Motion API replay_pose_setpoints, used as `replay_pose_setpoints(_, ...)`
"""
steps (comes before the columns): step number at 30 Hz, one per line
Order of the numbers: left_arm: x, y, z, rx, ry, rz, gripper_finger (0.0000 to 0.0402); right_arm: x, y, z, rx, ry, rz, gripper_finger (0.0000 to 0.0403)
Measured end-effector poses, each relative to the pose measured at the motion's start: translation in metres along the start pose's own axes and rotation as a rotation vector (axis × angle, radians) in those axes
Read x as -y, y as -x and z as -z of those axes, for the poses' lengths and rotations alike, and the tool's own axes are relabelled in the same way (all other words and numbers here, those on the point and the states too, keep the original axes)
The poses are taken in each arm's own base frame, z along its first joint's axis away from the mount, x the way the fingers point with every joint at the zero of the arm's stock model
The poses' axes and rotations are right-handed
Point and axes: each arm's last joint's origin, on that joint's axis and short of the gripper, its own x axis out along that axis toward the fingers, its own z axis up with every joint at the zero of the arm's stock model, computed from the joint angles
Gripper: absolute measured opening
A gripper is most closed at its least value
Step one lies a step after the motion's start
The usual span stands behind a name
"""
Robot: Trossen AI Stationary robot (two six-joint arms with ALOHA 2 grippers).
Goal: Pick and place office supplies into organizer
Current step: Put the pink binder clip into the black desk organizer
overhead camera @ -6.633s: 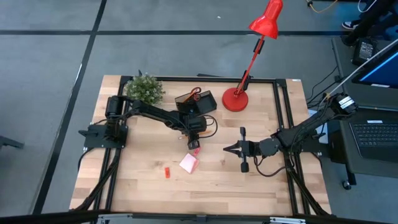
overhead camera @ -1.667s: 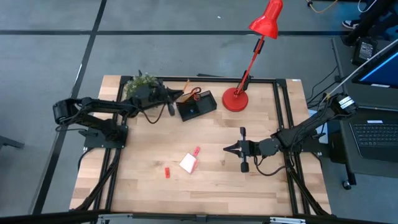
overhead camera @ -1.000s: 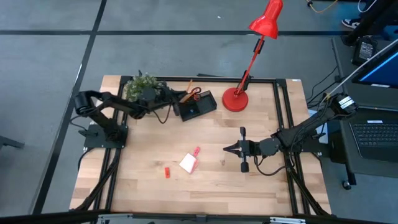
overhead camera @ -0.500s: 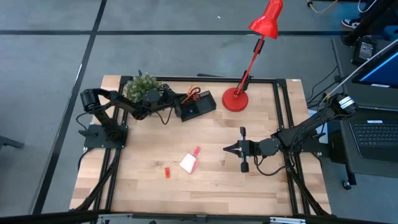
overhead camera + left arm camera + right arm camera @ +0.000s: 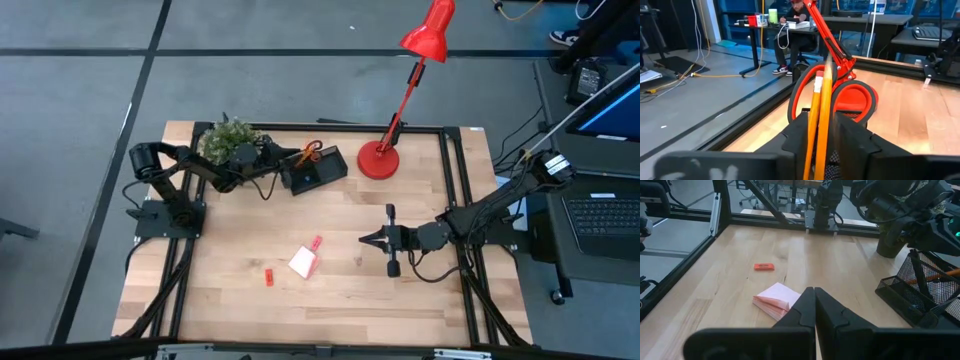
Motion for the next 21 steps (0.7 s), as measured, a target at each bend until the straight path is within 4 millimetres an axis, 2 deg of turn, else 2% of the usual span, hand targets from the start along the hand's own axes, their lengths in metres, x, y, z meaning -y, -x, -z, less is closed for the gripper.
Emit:
replay_pose_setpoints(6,0.001,0.000,-0.007,0.068,0.002,0.005,0.0114,0.000,0.000,0.000,0.000,0.000,0.000,0.0004)
replay_pose_setpoints(11,0.005,0.006,-0.027,0.181,0.004,0.063,0.0113,0.000,0.000,0.000,0.000,0.000,0.000,0.0004)
replay_pose_setpoints(16,0.026,0.022,-0.053,0.229,-0.029,0.221,0.0099,0.000,0.000,-0.002,0.023,-0.012,-0.001,0.0004)
replay_pose_setpoints(21,0.052,0.047,-0.068,0.169,-0.122,0.334,0.0076,0.000,0.000,-0.006,0.054,-0.064,-0.004,0.0004)
